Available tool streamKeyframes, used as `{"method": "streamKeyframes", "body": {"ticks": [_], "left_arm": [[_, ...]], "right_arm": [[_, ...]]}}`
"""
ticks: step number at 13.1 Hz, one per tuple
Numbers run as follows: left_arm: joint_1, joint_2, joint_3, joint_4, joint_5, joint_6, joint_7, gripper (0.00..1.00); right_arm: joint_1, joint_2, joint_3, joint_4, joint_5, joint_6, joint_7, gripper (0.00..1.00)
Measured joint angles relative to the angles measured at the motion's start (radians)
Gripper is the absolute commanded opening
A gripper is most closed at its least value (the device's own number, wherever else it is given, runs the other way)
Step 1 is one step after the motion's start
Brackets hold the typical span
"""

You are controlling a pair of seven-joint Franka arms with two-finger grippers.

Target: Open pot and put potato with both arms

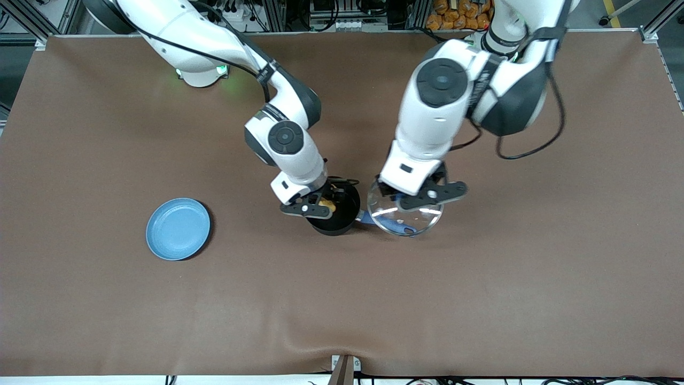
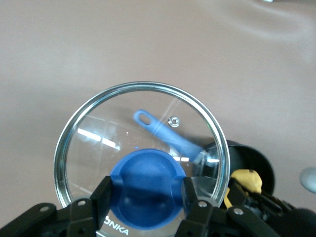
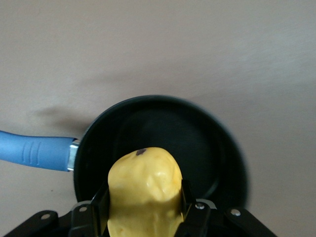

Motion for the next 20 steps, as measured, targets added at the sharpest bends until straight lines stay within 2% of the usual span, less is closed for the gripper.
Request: {"method": "streamKeyframes", "body": {"ticks": [3,7,12,13,14,15,18,20], "left_arm": [[0.096,-0.062,0.001,-0.019,-0.034,-0.074,0.123,0.00],[0.301,-0.095,0.001,-0.075,-0.078,-0.085,0.403,0.00],[0.443,-0.083,0.001,-0.236,-0.082,-0.027,0.556,0.00],[0.469,-0.078,0.001,-0.265,-0.082,0.007,0.584,0.00],[0.488,-0.071,0.001,-0.294,-0.082,0.049,0.607,0.00],[0.498,-0.063,0.001,-0.326,-0.082,0.100,0.621,0.00],[0.508,-0.036,0.001,-0.415,-0.082,0.263,0.650,0.00],[0.520,-0.024,0.001,-0.461,-0.082,0.324,0.670,0.00]], "right_arm": [[0.040,0.073,-0.036,0.041,-0.035,0.029,0.018,0.00],[0.051,0.115,-0.077,0.052,-0.076,0.044,0.018,0.00],[0.054,0.136,-0.079,0.056,-0.078,0.063,0.027,0.00],[0.055,0.136,-0.079,0.057,-0.078,0.063,0.027,0.13],[0.056,0.137,-0.079,0.058,-0.078,0.063,0.027,0.59],[0.057,0.137,-0.079,0.058,-0.078,0.063,0.027,1.00],[0.058,0.138,-0.078,0.059,-0.079,0.063,0.028,1.00],[0.059,0.137,-0.078,0.072,-0.084,0.063,0.027,1.00]]}}
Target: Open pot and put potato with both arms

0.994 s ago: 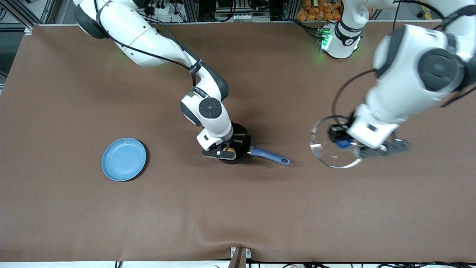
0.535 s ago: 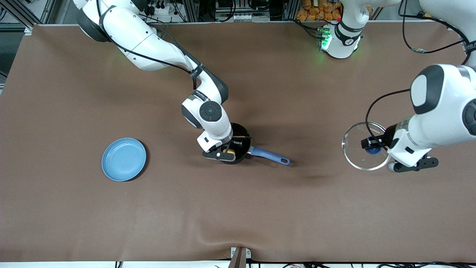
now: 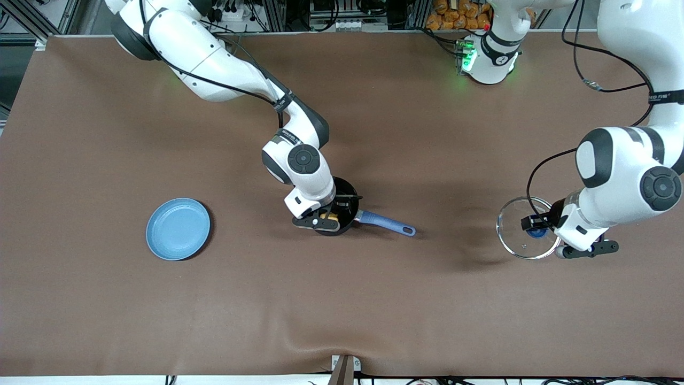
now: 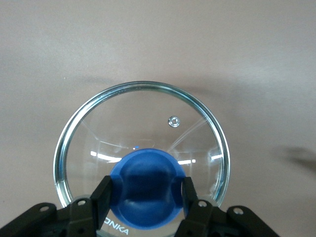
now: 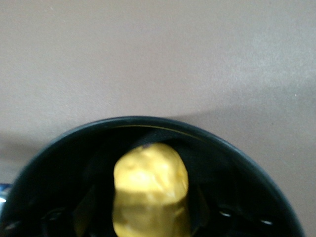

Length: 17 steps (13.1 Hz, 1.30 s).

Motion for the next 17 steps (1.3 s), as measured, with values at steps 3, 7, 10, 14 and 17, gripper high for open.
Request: {"method": "streamKeyframes", "body": {"ticks": [3,7,10,14,17], "left_arm": [[0.003,0.002,-0.001,-0.091,0.000,0.120,0.002,0.00],[0.001,0.004,-0.005,-0.231,0.000,0.320,0.002,0.00],[0.000,0.004,-0.006,-0.314,0.000,0.443,0.002,0.00],[0.000,0.004,-0.007,-0.357,0.000,0.512,0.002,0.00],[0.000,0.005,-0.007,-0.361,0.000,0.527,0.002,0.00]], "right_arm": [[-0.003,-0.016,-0.003,0.024,-0.007,-0.045,-0.013,1.00],[-0.019,-0.120,-0.001,0.044,-0.006,-0.206,-0.058,1.00],[-0.059,-0.232,0.000,0.047,0.004,-0.320,-0.088,1.00],[-0.208,-0.371,-0.002,0.048,0.010,-0.459,-0.287,1.00],[-0.327,-0.447,-0.018,0.047,0.047,-0.564,-0.514,1.00]]}}
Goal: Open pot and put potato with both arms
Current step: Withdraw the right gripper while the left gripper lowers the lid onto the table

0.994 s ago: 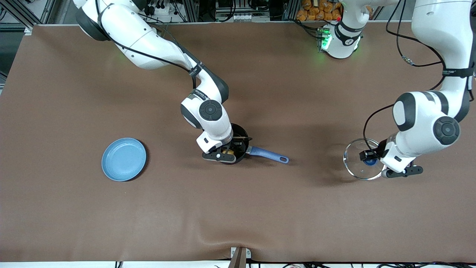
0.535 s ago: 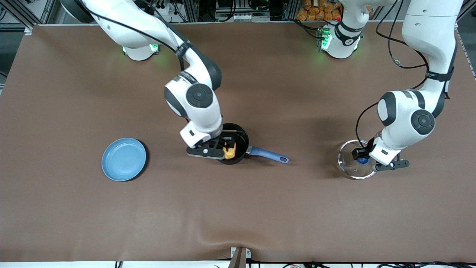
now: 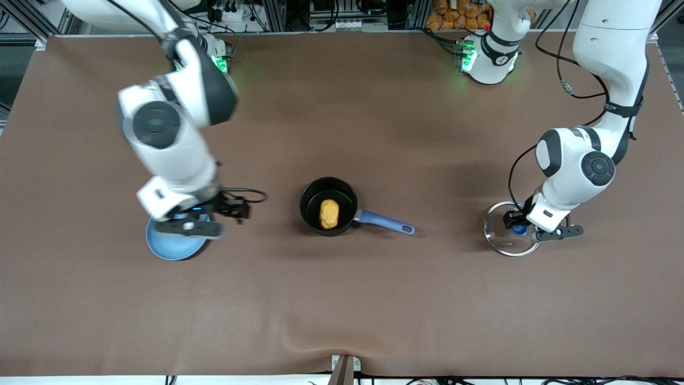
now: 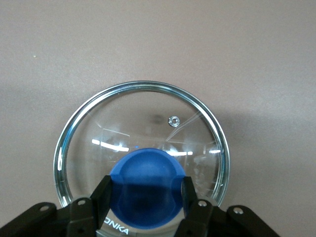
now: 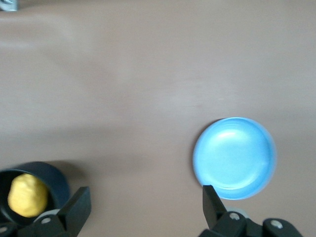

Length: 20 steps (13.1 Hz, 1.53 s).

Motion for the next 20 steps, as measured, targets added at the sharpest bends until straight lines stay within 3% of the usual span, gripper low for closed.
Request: {"method": "streamKeyframes", "body": {"ticks": [7,13,15,18,20], "left_arm": [[0.001,0.012,-0.011,-0.006,-0.059,0.042,0.000,0.00],[0.001,0.019,-0.027,-0.007,-0.116,0.057,0.000,0.00],[0.000,0.021,-0.037,-0.006,-0.121,0.062,-0.001,0.99],[-0.001,0.023,-0.041,0.000,-0.121,0.071,-0.006,1.00],[-0.001,0.011,-0.042,0.032,-0.122,0.076,-0.006,1.00]], "right_arm": [[-0.030,-0.186,-0.353,-0.001,0.170,-0.218,-0.452,1.00],[-0.028,-0.306,-0.427,-0.005,0.187,-0.370,-0.499,1.00],[-0.030,-0.334,-0.483,-0.010,0.192,-0.383,-0.564,1.00],[-0.040,-0.342,-0.550,-0.018,0.200,-0.384,-0.644,1.00],[-0.066,-0.342,-0.562,-0.022,0.217,-0.384,-0.674,1.00]]}}
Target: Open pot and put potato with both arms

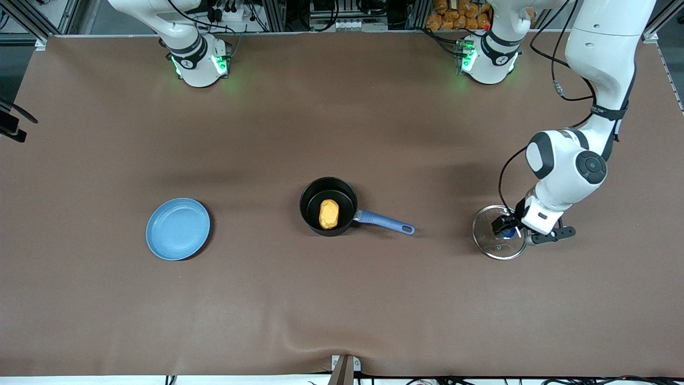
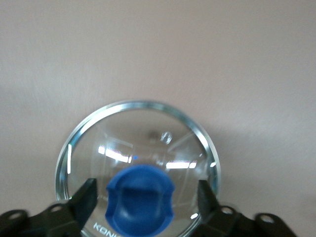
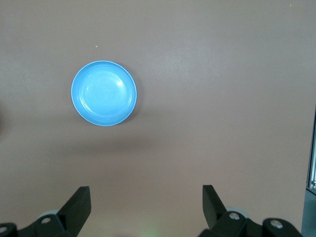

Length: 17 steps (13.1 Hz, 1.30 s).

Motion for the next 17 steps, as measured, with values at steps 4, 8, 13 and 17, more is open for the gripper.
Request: {"method": "streamKeyframes", "body": {"ticks": [4,8,13,17], "left_arm": [[0.004,-0.098,0.008,0.167,0.000,-0.277,0.000,1.00],[0.034,-0.190,0.029,0.416,0.000,-0.627,0.000,1.00],[0.042,-0.328,0.026,0.526,0.085,-0.897,0.002,1.00],[0.042,-0.432,0.022,0.531,0.093,-1.019,0.002,1.00]], "right_arm": [[-0.027,-0.009,0.039,-0.003,0.086,0.043,-0.006,1.00],[-0.063,-0.009,0.167,-0.034,0.091,0.090,0.100,1.00],[-0.074,-0.013,0.235,-0.036,0.080,0.078,0.195,1.00],[-0.074,-0.029,0.251,-0.063,0.025,0.087,0.202,1.00]]}}
